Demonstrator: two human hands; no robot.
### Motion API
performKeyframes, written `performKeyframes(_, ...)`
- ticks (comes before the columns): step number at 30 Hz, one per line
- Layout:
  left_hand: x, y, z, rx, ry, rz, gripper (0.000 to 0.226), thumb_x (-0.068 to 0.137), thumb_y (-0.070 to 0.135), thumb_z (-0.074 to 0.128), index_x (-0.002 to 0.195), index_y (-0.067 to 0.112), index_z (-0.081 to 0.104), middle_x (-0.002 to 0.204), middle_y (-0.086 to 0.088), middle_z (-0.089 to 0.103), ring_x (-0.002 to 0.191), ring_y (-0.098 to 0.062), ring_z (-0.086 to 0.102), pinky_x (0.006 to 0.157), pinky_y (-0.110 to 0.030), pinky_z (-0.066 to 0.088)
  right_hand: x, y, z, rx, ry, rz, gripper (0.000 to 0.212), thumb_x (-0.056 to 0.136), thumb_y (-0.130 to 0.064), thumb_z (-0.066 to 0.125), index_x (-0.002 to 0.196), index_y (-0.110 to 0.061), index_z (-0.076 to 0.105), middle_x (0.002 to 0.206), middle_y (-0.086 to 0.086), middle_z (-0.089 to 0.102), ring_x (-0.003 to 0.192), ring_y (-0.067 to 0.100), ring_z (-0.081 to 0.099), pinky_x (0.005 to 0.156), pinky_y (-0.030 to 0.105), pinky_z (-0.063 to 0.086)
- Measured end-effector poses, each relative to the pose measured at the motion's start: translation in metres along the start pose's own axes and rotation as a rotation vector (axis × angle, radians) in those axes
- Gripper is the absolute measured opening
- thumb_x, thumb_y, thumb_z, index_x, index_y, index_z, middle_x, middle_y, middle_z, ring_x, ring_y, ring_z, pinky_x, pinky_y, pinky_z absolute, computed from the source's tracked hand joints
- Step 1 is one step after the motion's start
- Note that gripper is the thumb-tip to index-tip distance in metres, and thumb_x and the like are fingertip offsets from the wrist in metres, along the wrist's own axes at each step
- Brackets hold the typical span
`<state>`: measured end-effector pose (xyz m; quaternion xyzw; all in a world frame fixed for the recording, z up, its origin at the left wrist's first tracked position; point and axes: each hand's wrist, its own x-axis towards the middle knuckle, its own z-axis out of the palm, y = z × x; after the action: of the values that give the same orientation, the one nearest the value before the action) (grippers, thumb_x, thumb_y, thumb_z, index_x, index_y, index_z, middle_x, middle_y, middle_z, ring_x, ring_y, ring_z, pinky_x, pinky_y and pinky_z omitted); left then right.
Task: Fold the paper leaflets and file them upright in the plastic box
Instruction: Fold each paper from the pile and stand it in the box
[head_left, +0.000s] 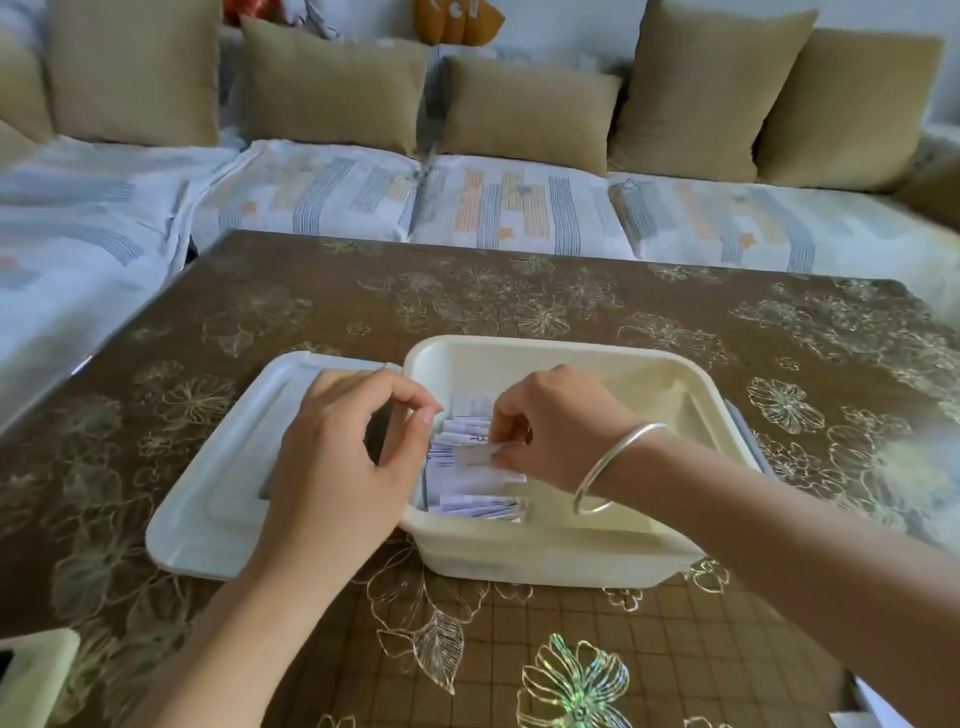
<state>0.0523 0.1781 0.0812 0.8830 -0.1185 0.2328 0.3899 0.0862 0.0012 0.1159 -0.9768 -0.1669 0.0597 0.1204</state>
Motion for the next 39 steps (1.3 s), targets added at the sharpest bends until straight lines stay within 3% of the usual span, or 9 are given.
performKeyframes(7,-0.001,-0.003,-0.001,-0.015,-0.002,0.005,0.009,0.086,0.025,0.06,0.085,0.024,0.069,0.087,0.021,0.061,0.097,-0.004,0.055,0.078,-0.02,0.046,0.013,-0.015,0.022,-0.219,-0.044,-0.08,0.012,0.086,-0.014,0.061,0.098,-0.015,0.063,0.097,0.009,0.066,0.091,0.031,0.063,0.076,0.033,0.052)
performKeyframes(15,0.0,-0.005,0.0,-0.026,0.004,0.032,0.014,0.091,0.028,0.056,0.085,0.025,0.068,0.087,0.021,0.062,0.099,-0.008,0.056,0.077,-0.03,0.051,0.013,-0.014,0.009,-0.128,-0.096,-0.069,0.023,0.075,-0.047,0.073,0.081,-0.027,0.063,0.09,-0.004,0.069,0.085,0.019,0.064,0.078,0.032,0.054)
performKeyframes(21,0.0,-0.007,0.001,-0.017,-0.003,0.029,0.019,0.085,0.038,0.051,0.085,0.029,0.067,0.087,0.02,0.063,0.1,-0.007,0.055,0.076,-0.026,0.048,0.023,-0.009,0.021,-0.186,-0.047,-0.074,0.008,0.082,-0.025,0.065,0.075,-0.027,0.06,0.091,0.001,0.068,0.086,0.025,0.064,0.073,0.029,0.052)
performKeyframes(29,-0.001,-0.005,0.001,-0.014,0.001,0.024,0.01,0.09,0.026,0.059,0.085,0.026,0.068,0.086,0.018,0.063,0.098,-0.007,0.055,0.077,-0.025,0.046,0.03,-0.011,0.035,-0.192,-0.085,-0.112,0.003,0.081,-0.022,0.064,0.081,-0.023,0.066,0.088,0.0,0.067,0.083,0.024,0.063,0.07,0.027,0.049)
performKeyframes(33,-0.002,0.001,-0.004,-0.008,0.025,0.044,0.007,0.088,0.02,0.062,0.087,0.023,0.069,0.087,0.016,0.064,0.093,-0.009,0.058,0.076,-0.031,0.05,0.026,-0.007,0.023,-0.078,-0.042,-0.1,0.001,0.079,-0.025,0.07,0.079,-0.024,0.07,0.081,-0.006,0.068,0.08,0.018,0.064,0.071,0.025,0.05)
performKeyframes(37,-0.004,0.026,-0.016,0.008,0.079,0.095,0.008,0.089,0.02,0.061,0.09,0.02,0.069,0.087,0.024,0.06,0.088,-0.006,0.057,0.076,-0.017,0.044,-0.013,0.003,-0.013,0.228,0.128,-0.075,0.003,0.081,-0.022,0.073,0.079,-0.022,0.071,0.062,-0.015,0.062,0.065,0.006,0.065,0.071,0.023,0.053)
performKeyframes(39,-0.012,0.045,-0.016,-0.016,0.08,0.133,0.008,0.09,0.02,0.062,0.089,0.019,0.069,0.086,0.023,0.062,0.086,-0.004,0.057,0.075,-0.018,0.045,-0.049,0.012,-0.027,0.395,0.263,-0.048,0.006,0.082,-0.019,0.073,0.077,-0.021,0.069,0.061,-0.012,0.066,0.058,0.003,0.066,0.067,0.018,0.054)
